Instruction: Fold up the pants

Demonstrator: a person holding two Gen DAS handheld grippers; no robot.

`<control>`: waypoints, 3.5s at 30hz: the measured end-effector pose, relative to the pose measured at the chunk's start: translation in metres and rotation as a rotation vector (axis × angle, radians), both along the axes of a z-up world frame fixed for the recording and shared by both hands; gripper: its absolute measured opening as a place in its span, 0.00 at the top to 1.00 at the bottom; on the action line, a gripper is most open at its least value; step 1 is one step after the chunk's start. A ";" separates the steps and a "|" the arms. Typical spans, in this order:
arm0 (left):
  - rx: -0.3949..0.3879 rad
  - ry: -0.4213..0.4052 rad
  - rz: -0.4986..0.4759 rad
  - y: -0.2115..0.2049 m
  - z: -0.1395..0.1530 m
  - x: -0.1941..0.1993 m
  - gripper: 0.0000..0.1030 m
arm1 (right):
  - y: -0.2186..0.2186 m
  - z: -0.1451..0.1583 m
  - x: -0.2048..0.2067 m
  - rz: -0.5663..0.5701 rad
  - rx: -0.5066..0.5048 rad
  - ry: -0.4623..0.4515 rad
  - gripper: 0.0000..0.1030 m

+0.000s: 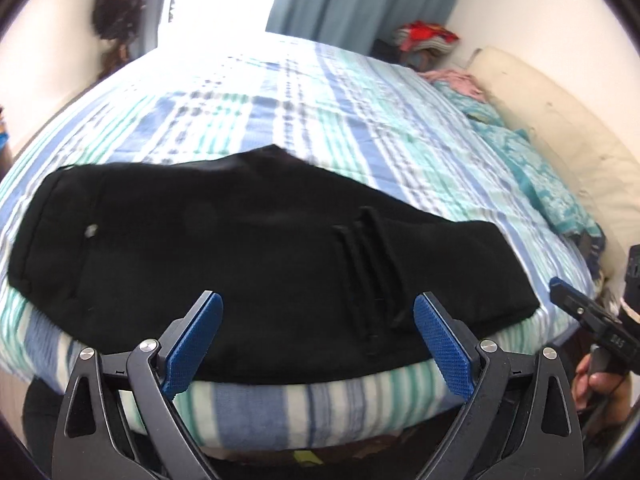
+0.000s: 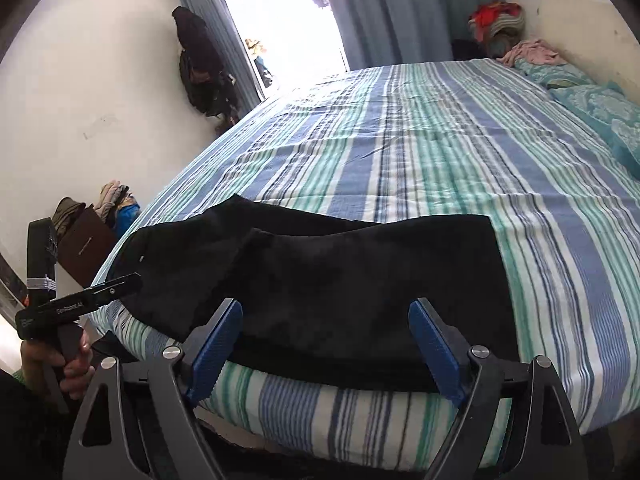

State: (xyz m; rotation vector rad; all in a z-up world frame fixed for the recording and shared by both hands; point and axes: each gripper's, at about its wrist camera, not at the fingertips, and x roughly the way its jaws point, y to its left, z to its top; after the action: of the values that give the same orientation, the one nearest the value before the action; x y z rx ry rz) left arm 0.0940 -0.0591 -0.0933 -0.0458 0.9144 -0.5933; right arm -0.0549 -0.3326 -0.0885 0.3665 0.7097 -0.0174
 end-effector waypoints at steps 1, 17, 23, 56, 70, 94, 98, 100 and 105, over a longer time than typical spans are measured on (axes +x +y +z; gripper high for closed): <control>-0.006 -0.004 -0.047 -0.015 0.003 0.000 0.09 | -0.010 -0.002 -0.012 -0.049 0.014 -0.003 0.17; 0.172 0.161 -0.129 -0.083 -0.045 0.019 0.95 | -0.017 -0.011 -0.032 -0.103 0.113 0.032 0.17; 0.150 0.020 -0.149 -0.071 0.002 -0.006 0.97 | -0.016 0.004 -0.044 -0.129 0.078 -0.049 0.17; 0.269 0.158 -0.099 -0.068 -0.048 0.031 0.90 | -0.070 0.004 -0.047 -0.334 0.135 -0.052 0.17; 0.243 0.133 -0.029 -0.050 -0.053 0.024 0.56 | -0.074 -0.020 0.044 -0.010 0.451 0.113 0.23; 0.194 0.193 0.176 0.035 -0.039 0.034 0.30 | -0.012 0.007 0.005 -0.027 0.057 0.011 0.26; 0.231 0.203 0.208 0.043 -0.043 0.038 0.30 | 0.002 -0.014 0.005 -0.018 0.017 0.078 0.26; 0.263 0.193 0.235 0.046 -0.044 0.040 0.30 | -0.002 -0.017 0.001 -0.025 0.024 0.076 0.26; 0.338 0.182 0.296 0.056 -0.050 0.043 0.29 | -0.003 -0.021 -0.005 -0.038 0.016 0.091 0.26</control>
State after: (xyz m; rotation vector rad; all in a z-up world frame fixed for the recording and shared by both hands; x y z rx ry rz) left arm 0.1369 -0.0028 -0.1428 0.0695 1.1501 -0.1558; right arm -0.0595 -0.3356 -0.1096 0.3965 0.7929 -0.0643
